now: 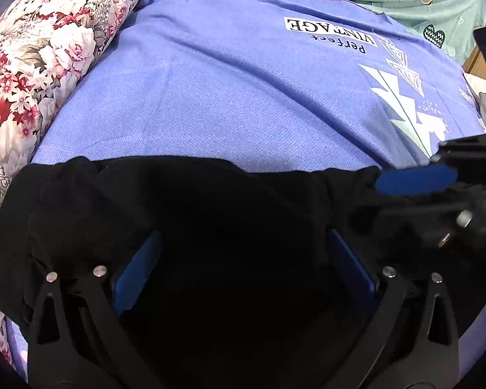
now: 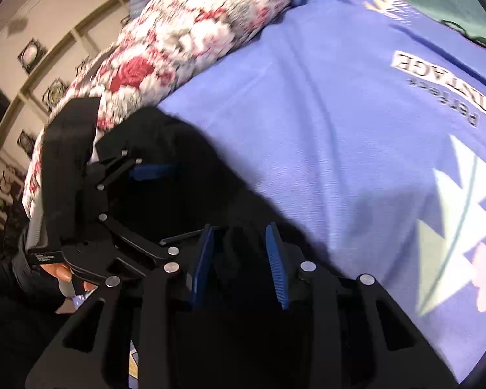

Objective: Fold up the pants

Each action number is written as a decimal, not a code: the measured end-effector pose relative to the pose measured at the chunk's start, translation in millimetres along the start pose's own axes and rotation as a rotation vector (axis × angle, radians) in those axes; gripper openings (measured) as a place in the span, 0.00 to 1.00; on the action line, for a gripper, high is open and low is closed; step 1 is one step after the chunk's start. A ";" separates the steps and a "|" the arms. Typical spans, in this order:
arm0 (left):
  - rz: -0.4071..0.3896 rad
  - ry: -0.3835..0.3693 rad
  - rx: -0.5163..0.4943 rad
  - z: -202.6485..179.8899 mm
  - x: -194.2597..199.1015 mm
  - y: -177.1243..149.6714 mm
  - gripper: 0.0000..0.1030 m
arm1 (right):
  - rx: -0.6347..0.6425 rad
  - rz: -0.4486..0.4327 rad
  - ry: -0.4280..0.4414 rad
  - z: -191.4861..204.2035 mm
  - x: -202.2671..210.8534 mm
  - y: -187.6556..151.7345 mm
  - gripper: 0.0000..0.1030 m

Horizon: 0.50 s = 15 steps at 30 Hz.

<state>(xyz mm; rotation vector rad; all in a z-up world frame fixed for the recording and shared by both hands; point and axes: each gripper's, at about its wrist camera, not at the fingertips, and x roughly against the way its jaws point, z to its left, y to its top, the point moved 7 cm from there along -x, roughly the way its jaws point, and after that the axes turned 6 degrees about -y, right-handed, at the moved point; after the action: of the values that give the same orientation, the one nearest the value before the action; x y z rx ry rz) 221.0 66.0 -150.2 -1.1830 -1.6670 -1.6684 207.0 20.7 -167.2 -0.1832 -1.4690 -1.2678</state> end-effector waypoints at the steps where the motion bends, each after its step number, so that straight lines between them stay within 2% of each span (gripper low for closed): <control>1: -0.001 -0.003 0.000 0.0 0.0 -0.3 0.98 | 0.007 0.013 -0.014 1.1 -3.7 -0.5 0.34; 4: -0.005 -0.005 -0.003 -0.2 -0.3 -0.4 0.98 | -0.025 0.037 -0.004 -3.1 -6.5 -1.5 0.33; 7: -0.010 -0.010 -0.004 0.2 0.3 -0.8 0.98 | -0.067 0.062 -0.051 -15.2 -7.3 -4.5 0.32; 9: -0.013 -0.012 -0.004 0.0 0.6 -1.3 0.98 | -0.077 0.073 -0.039 -15.2 -7.9 -6.8 0.32; 13: -0.013 -0.014 0.000 -0.6 0.4 -1.5 0.98 | -0.075 0.061 -0.063 -6.5 -15.6 -0.7 0.33; 15: -0.020 -0.025 0.008 -0.4 2.8 -1.2 0.98 | -0.059 0.048 -0.090 -3.1 -18.8 4.5 0.20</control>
<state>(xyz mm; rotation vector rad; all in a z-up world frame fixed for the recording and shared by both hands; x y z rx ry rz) 218.4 66.4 -148.4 -1.1912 -1.7043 -1.6643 218.9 29.6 -180.0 -0.3171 -1.4953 -1.2788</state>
